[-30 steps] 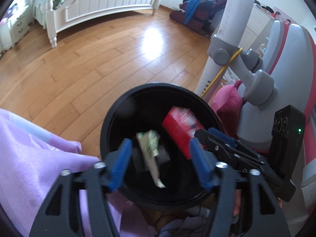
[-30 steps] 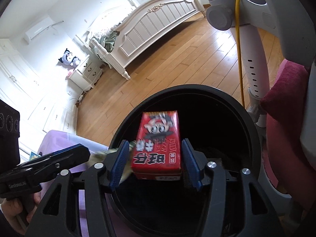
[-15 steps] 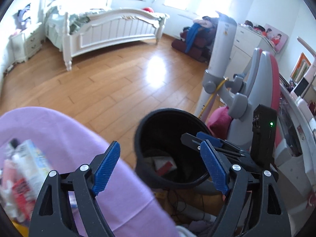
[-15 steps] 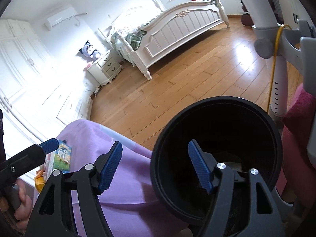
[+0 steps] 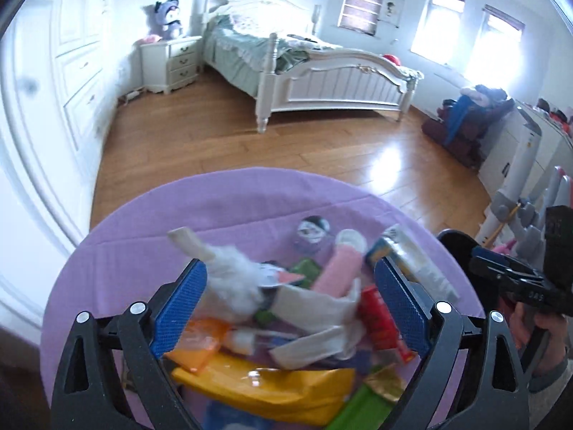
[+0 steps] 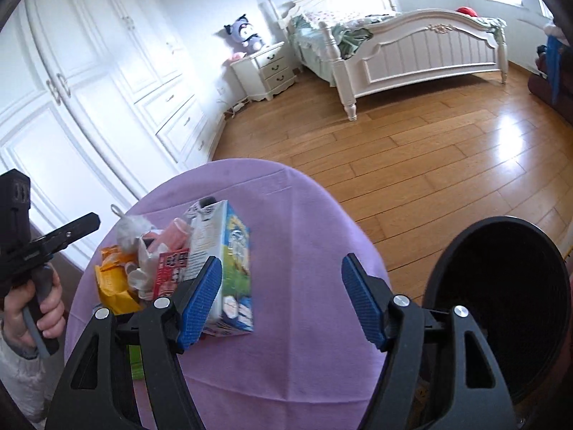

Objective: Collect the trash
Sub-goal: 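Grasp the fluffy white item with the left tool while the right tool grasps the white milk carton, then carry the fluffy item and white carton to the bin and release both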

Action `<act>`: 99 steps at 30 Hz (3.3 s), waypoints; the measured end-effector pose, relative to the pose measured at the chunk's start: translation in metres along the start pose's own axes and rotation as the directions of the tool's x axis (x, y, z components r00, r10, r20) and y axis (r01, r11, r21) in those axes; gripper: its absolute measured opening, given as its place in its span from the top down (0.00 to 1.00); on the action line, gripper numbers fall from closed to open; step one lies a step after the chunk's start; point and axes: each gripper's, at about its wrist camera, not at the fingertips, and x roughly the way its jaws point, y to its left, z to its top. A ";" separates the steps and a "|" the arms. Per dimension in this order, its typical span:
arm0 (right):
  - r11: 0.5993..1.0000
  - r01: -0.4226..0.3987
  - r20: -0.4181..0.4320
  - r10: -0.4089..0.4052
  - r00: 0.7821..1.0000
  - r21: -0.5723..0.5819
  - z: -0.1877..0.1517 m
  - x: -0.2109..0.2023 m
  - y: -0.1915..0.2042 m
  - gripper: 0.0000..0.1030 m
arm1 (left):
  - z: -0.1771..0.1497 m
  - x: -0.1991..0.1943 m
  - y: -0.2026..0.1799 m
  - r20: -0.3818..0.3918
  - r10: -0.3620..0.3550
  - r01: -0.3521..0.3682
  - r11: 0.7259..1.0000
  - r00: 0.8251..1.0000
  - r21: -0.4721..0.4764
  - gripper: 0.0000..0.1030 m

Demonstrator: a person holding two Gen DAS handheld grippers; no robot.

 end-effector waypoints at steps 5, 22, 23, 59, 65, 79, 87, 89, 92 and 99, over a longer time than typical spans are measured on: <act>0.996 -0.006 -0.073 -0.001 0.997 -0.094 0.012 0.032 0.039 0.34 | 0.002 0.022 0.046 -0.071 -0.034 0.033 0.999 0.997 -0.020 0.10; 0.971 0.150 -0.190 -0.185 0.964 -0.186 0.010 0.081 0.045 0.61 | 0.006 0.068 0.064 -0.082 -0.095 0.090 0.994 0.992 -0.064 0.53; 0.973 0.145 -0.174 -0.177 0.969 -0.181 0.009 0.077 0.045 0.62 | 0.008 0.062 0.064 -0.062 -0.089 0.085 0.994 0.994 -0.073 0.53; 0.897 0.265 0.160 -0.337 0.928 0.353 -0.046 -0.089 -0.195 0.62 | -0.004 0.155 -0.317 -0.220 -0.434 0.472 0.867 0.874 0.164 0.60; 0.875 0.257 0.130 -0.335 0.933 0.410 -0.063 -0.083 -0.221 0.62 | -0.017 0.183 -0.350 -0.284 -0.408 0.471 0.857 0.868 0.208 0.60; 0.857 0.271 0.088 -0.341 0.936 0.438 -0.075 -0.086 -0.244 0.60 | -0.024 0.202 -0.377 -0.323 -0.378 0.459 0.859 0.868 0.229 0.49; 0.845 0.289 0.074 -0.358 0.931 0.450 -0.074 -0.089 -0.236 0.35 | -0.019 0.179 -0.375 -0.269 -0.374 0.445 0.846 0.888 0.292 0.20; 0.849 0.288 0.078 -0.357 0.931 0.443 -0.072 -0.091 -0.230 0.33 | -0.016 0.165 -0.369 -0.250 -0.378 0.442 0.845 0.891 0.299 0.20; 0.862 0.270 0.092 -0.339 0.936 0.429 -0.068 -0.092 -0.216 0.32 | -0.011 0.140 -0.350 -0.217 -0.390 0.441 0.849 0.895 0.291 0.20; 0.919 0.221 0.110 -0.269 0.957 0.327 -0.045 -0.082 -0.161 0.32 | 0.003 0.072 -0.267 -0.105 -0.377 0.391 0.895 0.920 0.215 0.20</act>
